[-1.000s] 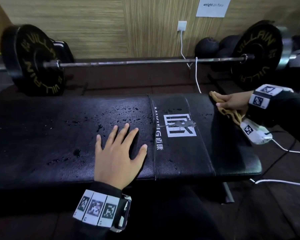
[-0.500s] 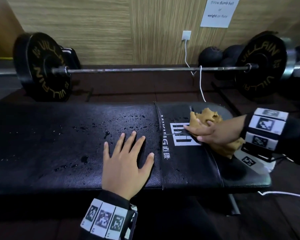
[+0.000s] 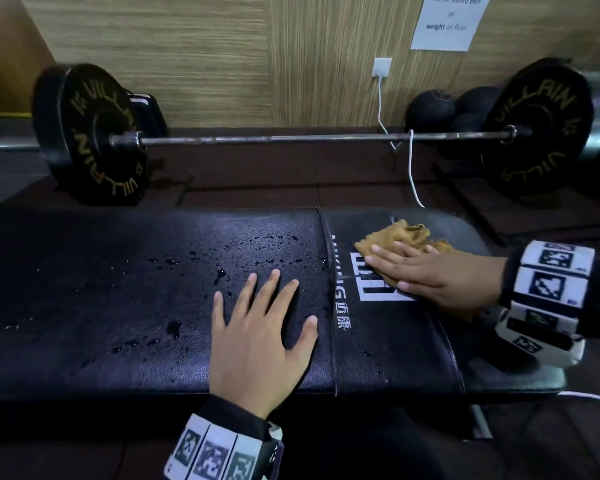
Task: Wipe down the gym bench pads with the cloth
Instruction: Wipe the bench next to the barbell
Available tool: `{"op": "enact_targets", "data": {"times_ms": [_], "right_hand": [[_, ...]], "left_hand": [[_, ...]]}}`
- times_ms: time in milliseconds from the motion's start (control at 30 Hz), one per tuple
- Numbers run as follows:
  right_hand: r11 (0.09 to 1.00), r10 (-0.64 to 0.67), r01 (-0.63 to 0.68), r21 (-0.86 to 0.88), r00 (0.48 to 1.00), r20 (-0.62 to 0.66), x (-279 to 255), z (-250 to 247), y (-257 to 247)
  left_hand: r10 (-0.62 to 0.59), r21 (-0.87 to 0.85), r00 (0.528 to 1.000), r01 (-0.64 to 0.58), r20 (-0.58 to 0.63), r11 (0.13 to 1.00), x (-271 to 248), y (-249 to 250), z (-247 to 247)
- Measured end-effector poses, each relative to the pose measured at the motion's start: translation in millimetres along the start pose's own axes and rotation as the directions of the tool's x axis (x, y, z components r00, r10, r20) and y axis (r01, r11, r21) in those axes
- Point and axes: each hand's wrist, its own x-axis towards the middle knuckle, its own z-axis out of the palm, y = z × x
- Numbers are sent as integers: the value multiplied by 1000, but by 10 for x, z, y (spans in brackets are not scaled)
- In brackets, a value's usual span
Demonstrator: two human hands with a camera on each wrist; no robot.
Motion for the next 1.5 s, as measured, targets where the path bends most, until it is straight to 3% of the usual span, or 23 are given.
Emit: {"op": "enact_targets", "data": {"times_ms": [133, 267, 367, 500, 600, 700, 800, 900, 1033, 1167, 1300, 1400, 1500], "right_hand": [[997, -64, 66, -37, 997, 38, 358, -236, -73], [999, 45, -45, 10, 998, -42, 641, -536, 174], [977, 115, -97, 191, 990, -86, 585, -567, 488], [968, 187, -169, 186, 979, -83, 245, -274, 684], [962, 121, -110, 250, 992, -30, -23, -42, 562], [964, 6, 14, 265, 997, -78, -90, 54, 253], [988, -71, 77, 131, 996, -51, 104, -20, -16], [990, -86, 85, 112, 996, 9, 369, -239, -92], [993, 7, 2, 119, 997, -75, 567, -481, 122], [960, 102, -46, 278, 977, -190, 507, -467, 360], [962, 202, -166, 216, 967, -157, 300, -267, 512], [931, 350, -328, 160, 928, -129, 157, -121, 538], [887, 430, -411, 212, 901, -51, 179, -86, 580]], "left_hand": [[0, -12, 1000, 0, -4, 1000, 8, -1, 3], [3, -29, 1000, -3, -4, 1000, 1, -8, 2], [-1, -29, 1000, 0, -3, 1000, 4, -13, -3], [-7, -27, 1000, 7, -5, 1000, 8, -4, -5], [-8, -20, 1000, 8, -13, 1000, 16, 6, -3], [-9, -22, 1000, 9, -12, 1000, 13, 3, 0], [-10, -22, 1000, 10, -14, 1000, 7, -2, 0], [-12, -23, 1000, 11, -13, 1000, 13, 2, -5], [-12, -18, 1000, 12, -11, 1000, 11, -6, 2], [-12, -24, 1000, 12, -10, 1000, 8, -7, -1], [-8, -31, 1000, 8, 1, 999, 11, -9, -13], [14, -36, 1000, -13, 26, 999, 4, -48, -31], [52, -65, 998, -50, 41, 997, -5, -132, -89]]}}
